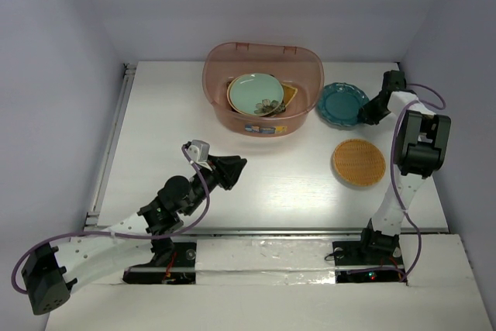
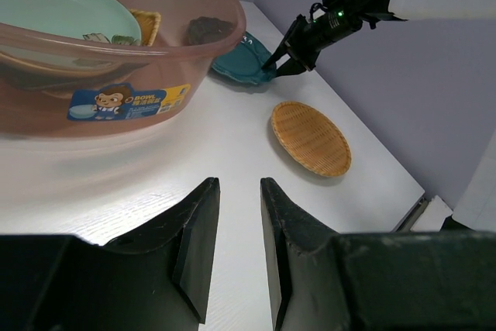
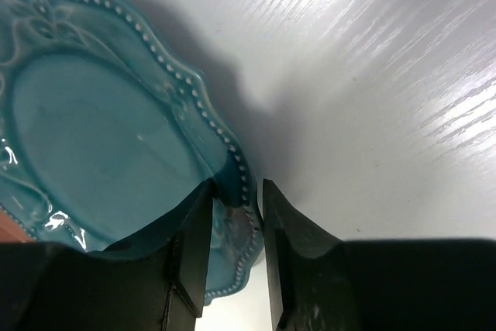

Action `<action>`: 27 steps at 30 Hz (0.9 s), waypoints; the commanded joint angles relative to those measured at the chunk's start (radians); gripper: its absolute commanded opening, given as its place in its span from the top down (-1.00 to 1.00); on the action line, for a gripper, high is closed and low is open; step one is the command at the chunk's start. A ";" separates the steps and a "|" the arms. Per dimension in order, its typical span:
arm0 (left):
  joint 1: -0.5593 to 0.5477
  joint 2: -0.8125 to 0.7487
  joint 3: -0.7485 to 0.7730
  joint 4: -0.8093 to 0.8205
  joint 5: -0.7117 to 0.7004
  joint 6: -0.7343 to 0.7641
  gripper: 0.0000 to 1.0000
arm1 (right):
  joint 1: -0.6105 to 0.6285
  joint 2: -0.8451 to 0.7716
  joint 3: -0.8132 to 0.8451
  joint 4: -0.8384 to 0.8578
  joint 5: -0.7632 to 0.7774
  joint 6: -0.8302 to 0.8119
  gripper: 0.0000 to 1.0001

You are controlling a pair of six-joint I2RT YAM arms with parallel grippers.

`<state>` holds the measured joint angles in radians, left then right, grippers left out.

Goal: Place the plates into the plastic bin on the countertop

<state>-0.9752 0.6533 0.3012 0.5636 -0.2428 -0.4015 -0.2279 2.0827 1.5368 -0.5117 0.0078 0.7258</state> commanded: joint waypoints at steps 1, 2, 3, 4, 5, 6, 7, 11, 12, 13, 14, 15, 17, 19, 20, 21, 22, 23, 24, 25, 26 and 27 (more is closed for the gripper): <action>-0.005 0.000 -0.014 0.055 -0.016 0.003 0.50 | 0.004 -0.030 -0.021 0.021 0.046 -0.020 1.00; -0.005 0.000 -0.014 0.052 -0.018 0.006 0.50 | 0.004 -0.042 -0.039 0.050 0.043 -0.019 1.00; -0.005 0.002 -0.014 0.051 -0.018 0.006 0.50 | 0.004 -0.077 -0.068 0.080 0.038 -0.019 1.00; -0.005 0.003 -0.014 0.051 -0.018 0.006 0.50 | 0.004 -0.094 -0.126 0.146 0.032 -0.014 1.00; -0.005 0.003 -0.014 0.055 -0.016 0.006 0.50 | 0.004 -0.113 -0.156 0.182 0.024 -0.014 1.00; -0.005 0.005 -0.014 0.055 -0.016 0.006 0.50 | 0.004 -0.131 -0.187 0.215 0.017 -0.012 1.00; -0.005 0.008 -0.016 0.056 -0.016 0.006 0.50 | -0.005 -0.168 -0.214 0.284 0.003 -0.012 1.00; -0.005 0.022 -0.014 0.064 -0.010 0.006 0.50 | -0.024 -0.258 -0.380 0.487 -0.103 0.009 1.00; -0.005 0.029 -0.014 0.064 -0.009 0.006 0.50 | -0.024 -0.269 -0.398 0.516 -0.109 0.014 1.00; -0.005 0.031 -0.013 0.065 -0.007 0.006 0.50 | -0.024 -0.276 -0.412 0.579 -0.117 0.021 1.00; -0.005 0.034 -0.013 0.067 -0.006 0.004 0.50 | -0.024 -0.286 -0.426 0.602 -0.135 0.026 1.00; -0.005 0.037 -0.013 0.068 -0.006 0.006 0.50 | -0.024 -0.295 -0.452 0.625 -0.141 0.027 1.00; -0.005 0.039 -0.013 0.068 -0.007 0.006 0.50 | -0.024 -0.315 -0.484 0.700 -0.152 0.037 1.00; -0.005 0.037 -0.013 0.068 -0.009 0.006 0.50 | -0.045 -0.352 -0.536 0.767 -0.147 0.056 1.00; -0.005 0.039 -0.014 0.070 -0.010 0.006 0.50 | -0.054 -0.364 -0.556 0.797 -0.153 0.067 1.00; -0.005 0.039 -0.014 0.070 -0.010 0.004 0.50 | -0.063 -0.389 -0.578 0.826 -0.161 0.076 1.00; -0.005 0.039 -0.014 0.070 -0.010 0.006 0.50 | -0.079 -0.400 -0.614 0.878 -0.169 0.090 1.00; -0.005 0.040 -0.016 0.071 -0.010 0.006 0.50 | -0.079 -0.412 -0.629 0.898 -0.176 0.096 1.00; -0.005 0.040 -0.016 0.071 -0.007 0.006 0.50 | -0.093 -0.426 -0.644 0.917 -0.178 0.101 1.00; -0.005 0.042 -0.016 0.073 -0.007 0.004 0.50 | -0.106 -0.453 -0.679 0.970 -0.184 0.107 1.00; -0.005 0.043 -0.016 0.074 -0.004 0.006 0.50 | -0.116 -0.466 -0.697 1.001 -0.199 0.113 1.00; -0.005 0.046 -0.016 0.076 -0.004 0.006 0.50 | -0.116 -0.478 -0.716 1.031 -0.210 0.119 1.00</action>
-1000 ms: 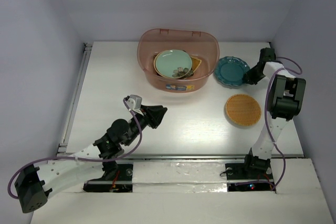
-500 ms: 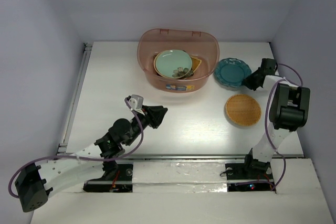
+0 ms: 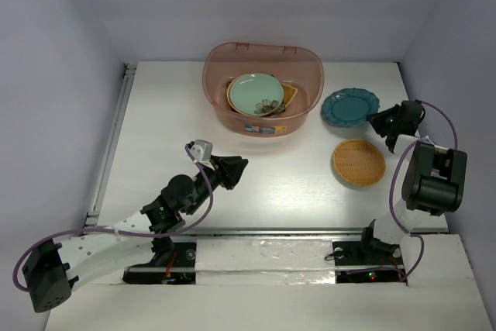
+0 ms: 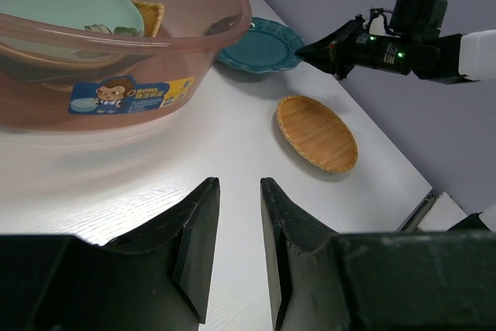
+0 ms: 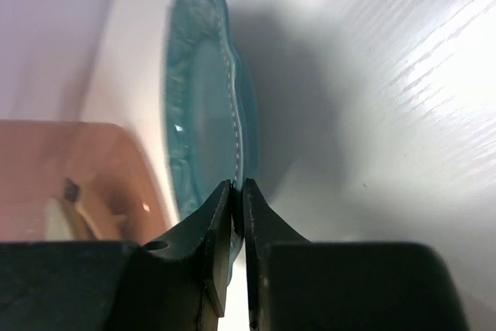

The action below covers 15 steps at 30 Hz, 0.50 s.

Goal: Place the plates into the plastic bin on the countertop

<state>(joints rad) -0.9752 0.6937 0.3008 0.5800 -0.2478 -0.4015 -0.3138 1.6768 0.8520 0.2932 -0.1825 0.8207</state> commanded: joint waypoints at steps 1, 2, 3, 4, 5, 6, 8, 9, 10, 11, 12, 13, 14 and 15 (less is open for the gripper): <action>-0.005 0.007 -0.015 0.060 0.002 0.006 0.50 | -0.044 -0.084 -0.047 0.289 -0.034 0.040 1.00; -0.005 0.009 -0.015 0.061 0.002 0.004 0.50 | -0.057 -0.088 -0.071 0.317 -0.047 0.049 1.00; -0.005 0.012 -0.015 0.061 0.001 0.006 0.50 | -0.057 -0.086 -0.080 0.342 -0.072 0.060 1.00; -0.005 0.013 -0.014 0.061 0.001 0.007 0.50 | -0.067 -0.081 -0.087 0.383 -0.083 0.081 1.00; -0.005 0.015 -0.014 0.061 -0.001 0.007 0.51 | -0.067 -0.069 -0.093 0.408 -0.097 0.093 1.00; -0.005 0.017 -0.014 0.061 -0.002 0.007 0.51 | -0.077 -0.060 -0.109 0.434 -0.124 0.107 1.00; -0.005 0.018 -0.015 0.063 -0.007 0.009 0.51 | -0.088 -0.043 -0.134 0.541 -0.158 0.159 1.00; -0.005 0.020 -0.015 0.061 -0.008 0.009 0.51 | -0.088 -0.037 -0.158 0.578 -0.169 0.176 1.00; -0.005 0.021 -0.015 0.063 -0.011 0.012 0.51 | -0.088 -0.037 -0.168 0.639 -0.169 0.207 1.00; -0.005 0.021 -0.015 0.063 -0.015 0.013 0.51 | -0.099 -0.029 -0.175 0.664 -0.190 0.222 1.00; -0.005 0.023 -0.015 0.063 -0.019 0.013 0.51 | -0.099 -0.028 -0.183 0.687 -0.207 0.235 1.00; -0.005 0.023 -0.015 0.061 -0.021 0.015 0.51 | -0.099 -0.031 -0.194 0.723 -0.216 0.256 1.00; -0.005 0.024 -0.015 0.061 -0.028 0.016 0.51 | -0.108 -0.035 -0.199 0.738 -0.222 0.265 1.00; -0.005 0.026 -0.015 0.061 -0.031 0.016 0.51 | -0.108 -0.052 -0.202 0.745 -0.230 0.271 1.00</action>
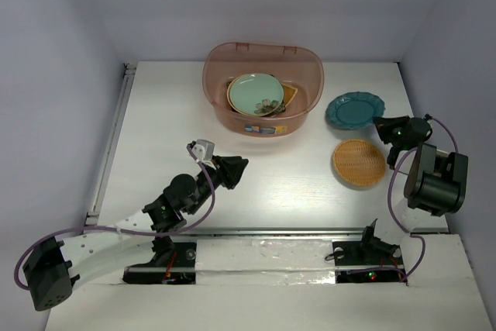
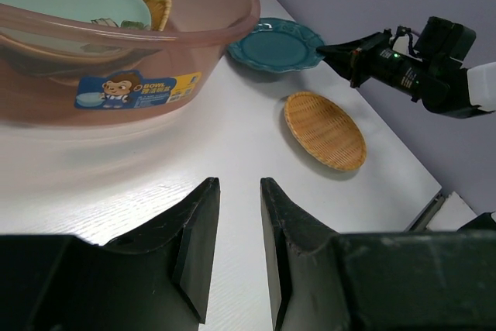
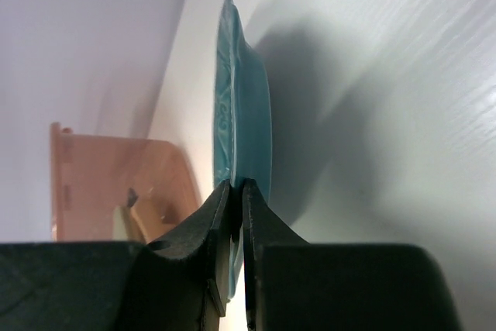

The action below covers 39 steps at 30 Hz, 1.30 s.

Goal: Place the plates into the plastic bin on the countertop

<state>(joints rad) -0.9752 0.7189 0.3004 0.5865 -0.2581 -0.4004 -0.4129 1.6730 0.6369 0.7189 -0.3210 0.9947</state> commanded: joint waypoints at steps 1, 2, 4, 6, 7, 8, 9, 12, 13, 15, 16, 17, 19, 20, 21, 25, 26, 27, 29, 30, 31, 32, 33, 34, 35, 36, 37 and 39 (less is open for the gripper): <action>-0.005 0.002 -0.017 0.055 -0.026 0.015 0.51 | -0.009 -0.059 0.009 0.330 -0.095 0.108 1.00; -0.005 0.001 -0.017 0.055 -0.029 0.015 0.51 | -0.009 -0.071 0.006 0.336 -0.098 0.113 1.00; -0.005 -0.001 -0.018 0.053 -0.043 0.017 0.51 | -0.018 -0.120 0.003 0.337 -0.104 0.117 1.00; -0.005 -0.003 -0.021 0.055 -0.055 0.017 0.51 | -0.018 -0.154 -0.003 0.333 -0.108 0.124 1.00; -0.005 -0.003 -0.023 0.053 -0.058 0.017 0.51 | -0.018 -0.174 -0.006 0.332 -0.107 0.125 1.00; -0.005 -0.003 -0.023 0.055 -0.059 0.017 0.51 | -0.027 -0.214 -0.009 0.323 -0.102 0.122 1.00; -0.005 -0.004 -0.023 0.055 -0.063 0.017 0.51 | -0.027 -0.237 -0.011 0.311 -0.092 0.117 1.00; -0.005 -0.003 -0.023 0.055 -0.067 0.017 0.51 | -0.027 -0.332 -0.003 0.257 -0.090 0.098 1.00; -0.005 -0.003 -0.023 0.055 -0.066 0.017 0.51 | -0.027 -0.355 0.003 0.240 -0.096 0.094 1.00; -0.005 -0.001 -0.023 0.056 -0.067 0.017 0.51 | -0.027 -0.418 0.026 0.202 -0.121 0.088 1.00; -0.005 0.001 -0.024 0.056 -0.067 0.017 0.51 | -0.027 -0.435 0.038 0.186 -0.130 0.088 1.00; -0.005 0.001 -0.024 0.056 -0.069 0.015 0.51 | -0.027 -0.449 0.053 0.151 -0.141 0.090 1.00; -0.005 0.004 -0.024 0.059 -0.067 0.015 0.51 | -0.007 -0.478 0.104 0.095 -0.170 0.085 1.00; -0.005 0.005 -0.024 0.061 -0.067 0.015 0.51 | 0.006 -0.486 0.122 0.074 -0.174 0.079 1.00; -0.005 0.011 -0.024 0.064 -0.069 0.015 0.51 | 0.022 -0.490 0.141 0.057 -0.182 0.076 1.00; -0.005 0.027 -0.021 0.064 -0.073 0.015 0.51 | 0.165 -0.445 0.246 0.014 -0.185 0.071 1.00; -0.005 0.028 -0.021 0.065 -0.073 0.015 0.51 | 0.193 -0.426 0.294 0.010 -0.182 0.073 1.00; -0.005 0.030 -0.021 0.065 -0.078 0.015 0.51 | 0.219 -0.403 0.319 0.010 -0.179 0.076 1.00; -0.005 0.030 -0.023 0.064 -0.084 0.017 0.51 | 0.285 -0.330 0.366 0.026 -0.179 0.097 1.00; -0.005 0.028 -0.023 0.061 -0.089 0.017 0.51 | 0.302 -0.300 0.410 0.036 -0.182 0.108 1.00; -0.005 0.028 -0.021 0.061 -0.092 0.018 0.51 | 0.318 -0.273 0.435 0.043 -0.187 0.120 1.00; -0.005 0.028 -0.021 0.059 -0.092 0.020 0.51 | 0.347 -0.219 0.457 0.047 -0.188 0.133 1.00; -0.005 0.027 -0.021 0.059 -0.095 0.020 0.51 | 0.362 -0.194 0.498 0.045 -0.187 0.137 1.00; -0.005 0.028 -0.021 0.058 -0.096 0.020 0.51 | 0.378 -0.168 0.516 0.044 -0.187 0.140 1.00; -0.005 0.028 -0.021 0.059 -0.098 0.020 0.51 | 0.393 -0.144 0.535 0.042 -0.187 0.148 1.00; -0.005 0.031 -0.023 0.061 -0.098 0.020 0.51 | 0.425 -0.093 0.552 0.042 -0.188 0.153 1.00; -0.005 0.034 -0.023 0.061 -0.099 0.021 0.51 | 0.442 -0.067 0.585 0.045 -0.187 0.157 1.00; -0.005 0.045 -0.021 0.064 -0.096 0.020 0.51 | 0.485 0.014 0.621 0.036 -0.179 0.170 1.00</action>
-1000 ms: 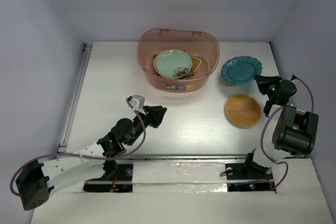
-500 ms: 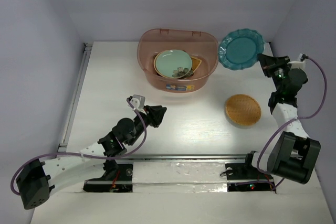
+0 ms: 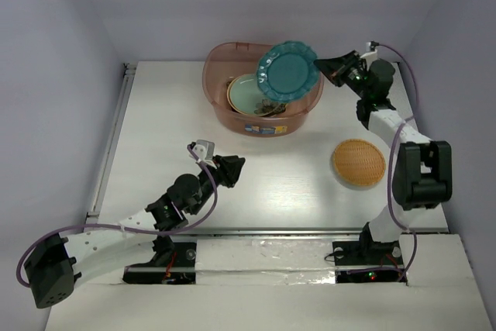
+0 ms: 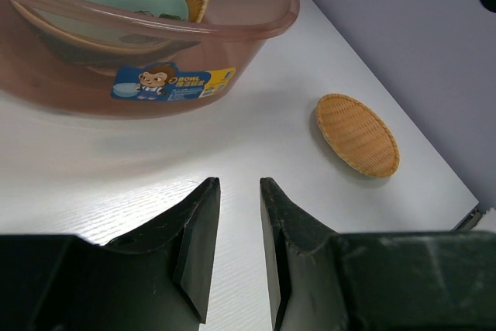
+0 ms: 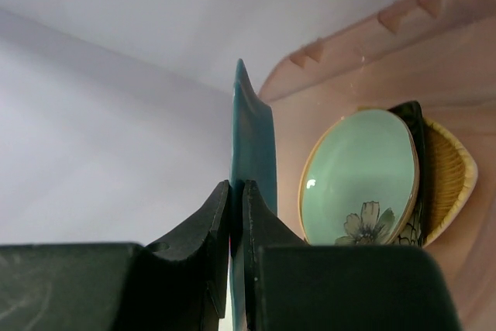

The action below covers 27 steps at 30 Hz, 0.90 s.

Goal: Place the plates into the plastic bin on the countertop

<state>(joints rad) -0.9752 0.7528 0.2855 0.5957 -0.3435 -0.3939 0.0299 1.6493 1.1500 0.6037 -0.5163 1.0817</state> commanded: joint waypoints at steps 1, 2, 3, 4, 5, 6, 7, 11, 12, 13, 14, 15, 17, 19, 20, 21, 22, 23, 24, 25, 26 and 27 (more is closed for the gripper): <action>-0.005 0.016 -0.005 0.056 -0.009 0.015 0.51 | 0.056 0.064 0.140 0.150 0.019 0.087 1.00; -0.005 0.025 -0.002 0.055 -0.008 0.015 0.51 | 0.068 0.088 0.155 0.142 0.031 0.090 1.00; -0.005 0.028 0.000 0.055 -0.008 0.015 0.51 | 0.077 0.110 0.169 0.133 0.042 0.089 1.00; -0.005 0.031 0.000 0.056 -0.006 0.015 0.51 | 0.096 0.150 0.184 0.120 0.048 0.086 1.00; -0.005 0.033 0.001 0.056 -0.008 0.016 0.51 | 0.096 0.170 0.216 0.093 0.055 0.075 1.00; -0.005 0.037 0.001 0.058 -0.009 0.017 0.51 | 0.108 0.188 0.235 0.073 0.074 0.066 1.00; -0.005 0.039 0.001 0.056 -0.011 0.017 0.51 | 0.108 0.217 0.255 0.044 0.085 0.052 1.00; -0.005 0.043 0.000 0.061 -0.011 0.017 0.51 | 0.142 0.291 0.356 -0.086 0.110 -0.008 1.00; -0.005 0.049 0.001 0.062 -0.009 0.017 0.51 | 0.142 0.303 0.387 -0.097 0.111 -0.012 1.00; -0.005 0.052 0.001 0.062 -0.009 0.017 0.51 | 0.142 0.314 0.396 -0.108 0.114 -0.014 1.00; -0.005 0.054 0.003 0.062 -0.011 0.017 0.51 | 0.142 0.326 0.402 -0.129 0.119 -0.016 1.00; -0.005 0.060 0.003 0.064 -0.009 0.018 0.51 | 0.142 0.343 0.412 -0.140 0.128 -0.016 1.00; -0.005 0.065 0.004 0.064 -0.009 0.018 0.51 | 0.142 0.359 0.421 -0.189 0.130 -0.017 1.00; -0.005 0.074 0.006 0.067 -0.006 0.018 0.51 | 0.142 0.372 0.436 -0.228 0.136 -0.035 0.95; -0.005 0.079 0.006 0.069 -0.005 0.018 0.51 | 0.142 0.374 0.442 -0.286 0.140 -0.058 0.79; -0.005 0.086 0.007 0.073 0.001 0.017 0.51 | 0.142 0.377 0.450 -0.315 0.147 -0.072 0.70; -0.005 0.091 0.010 0.075 0.004 0.017 0.51 | 0.142 0.383 0.474 -0.352 0.160 -0.089 0.61; -0.005 0.098 0.011 0.076 0.008 0.015 0.51 | 0.151 0.386 0.493 -0.440 0.171 -0.130 0.50; -0.005 0.111 0.012 0.079 0.014 0.013 0.51 | 0.151 0.389 0.507 -0.478 0.180 -0.149 0.46; -0.005 0.115 0.015 0.082 0.017 0.012 0.51 | 0.151 0.395 0.519 -0.505 0.189 -0.167 0.43; -0.005 0.121 0.017 0.082 0.020 0.012 0.51 | 0.151 0.397 0.533 -0.548 0.191 -0.192 0.31; -0.005 0.134 0.018 0.087 0.024 0.010 0.51 | 0.151 0.397 0.537 -0.565 0.193 -0.203 0.24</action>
<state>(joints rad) -0.9752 0.8711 0.2855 0.6159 -0.3367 -0.3904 0.1715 2.0750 1.6020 0.0921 -0.3374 0.9447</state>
